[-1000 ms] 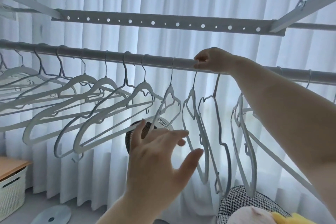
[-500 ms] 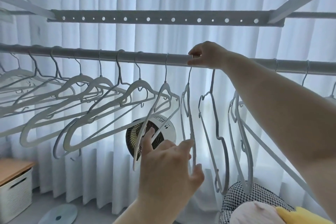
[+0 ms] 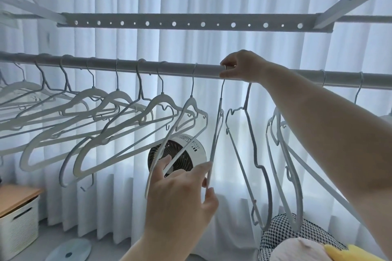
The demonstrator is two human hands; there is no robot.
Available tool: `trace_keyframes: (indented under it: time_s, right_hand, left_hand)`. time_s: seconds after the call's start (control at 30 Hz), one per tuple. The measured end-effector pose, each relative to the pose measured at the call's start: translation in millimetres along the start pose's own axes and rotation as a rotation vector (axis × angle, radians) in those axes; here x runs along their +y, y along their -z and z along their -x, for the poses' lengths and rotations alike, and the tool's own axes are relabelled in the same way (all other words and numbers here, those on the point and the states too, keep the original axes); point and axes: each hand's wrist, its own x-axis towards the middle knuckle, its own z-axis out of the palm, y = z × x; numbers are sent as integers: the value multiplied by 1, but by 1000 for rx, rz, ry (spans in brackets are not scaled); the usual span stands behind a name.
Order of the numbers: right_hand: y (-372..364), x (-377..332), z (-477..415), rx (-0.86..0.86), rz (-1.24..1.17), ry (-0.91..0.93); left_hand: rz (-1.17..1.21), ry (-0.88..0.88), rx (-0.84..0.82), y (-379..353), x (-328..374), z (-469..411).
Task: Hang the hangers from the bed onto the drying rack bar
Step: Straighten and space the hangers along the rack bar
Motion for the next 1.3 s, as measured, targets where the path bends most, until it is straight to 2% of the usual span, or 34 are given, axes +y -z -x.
trace_keyframes:
  time_s: [0.27,0.7,1.0,1.13,1.3]
  right_hand:
    - [1,2,-3,-13,-6,9]
    - [11,-26,-3,84,-32,-3]
    - [-5,-102,-25,74,18,60]
    - [-22,-127,-37,24,85,72]
    - [-44,-138,-48,-30,142,13]
  left_hand:
    - [4,-22,20,1,-4,2]
    - [98,-86,243,41,-29,5]
    - [73,72,399,93,-102,17]
    - [78,204,292,92,-128,28]
    - [267,270,151,81,-131,36]
